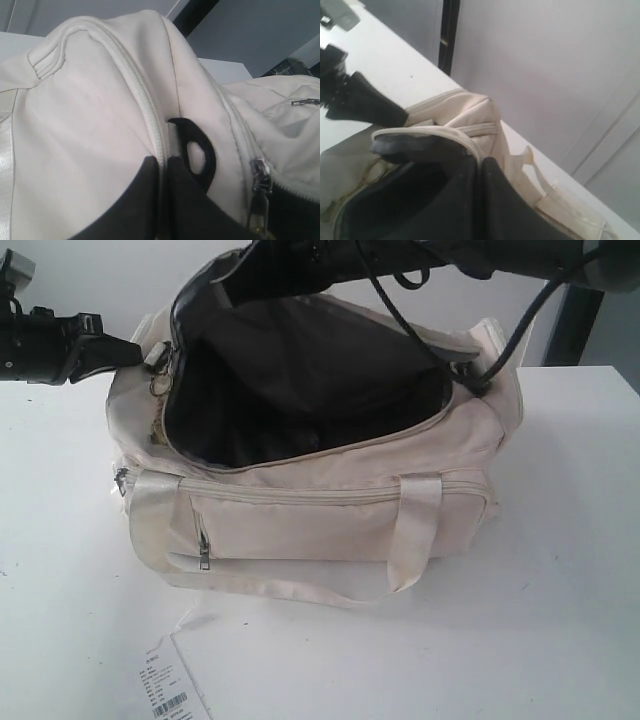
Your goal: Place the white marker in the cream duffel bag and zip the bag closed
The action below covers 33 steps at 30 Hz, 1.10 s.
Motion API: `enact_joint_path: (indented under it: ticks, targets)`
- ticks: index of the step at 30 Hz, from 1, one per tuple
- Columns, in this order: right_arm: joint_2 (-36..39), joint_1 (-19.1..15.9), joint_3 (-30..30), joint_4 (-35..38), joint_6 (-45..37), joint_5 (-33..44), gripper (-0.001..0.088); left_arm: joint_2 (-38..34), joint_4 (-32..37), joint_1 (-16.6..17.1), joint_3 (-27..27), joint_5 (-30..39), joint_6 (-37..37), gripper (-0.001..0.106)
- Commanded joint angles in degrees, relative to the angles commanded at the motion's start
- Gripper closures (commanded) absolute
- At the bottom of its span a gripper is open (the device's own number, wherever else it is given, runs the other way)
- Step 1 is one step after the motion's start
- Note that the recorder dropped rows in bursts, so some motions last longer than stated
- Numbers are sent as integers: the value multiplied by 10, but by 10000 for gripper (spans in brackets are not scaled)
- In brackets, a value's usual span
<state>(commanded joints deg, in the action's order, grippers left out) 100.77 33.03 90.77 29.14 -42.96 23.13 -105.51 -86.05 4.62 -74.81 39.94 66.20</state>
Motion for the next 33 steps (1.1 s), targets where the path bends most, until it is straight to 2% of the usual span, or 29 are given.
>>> enact_joint_path:
  ticks: [8,10,12,15,18,23,25,27,30,33]
  targets:
    - [0,0,0,-74,-12,115,862,0,-18,21,0,20,-17,1053]
    - [0,0,0,-74,-39,144,807,0,-18,21,0,22,-17,1053]
    - [0,0,0,-71,-49,183,682,0,-19,21,0,25,-17,1053]
    - [0,0,0,-52,-49,250,427,0,-19,21,0,22,-17,1053]
    - [0,0,0,-39,-54,313,288,0,-19,21,0,22,-17,1053]
    - [-3,3,0,24,-112,421,282,0,-19,21,0,22,-17,1053]
    - [-6,11,0,53,-141,428,295,0,-19,21,0,22,-17,1053]
    - [-9,24,0,88,-169,397,313,0,-19,21,0,23,-17,1053]
    - [-12,49,0,142,-237,301,354,0,-19,21,0,23,-17,1053]
    - [-8,81,0,129,-303,197,413,0,-19,21,0,26,-17,1053]
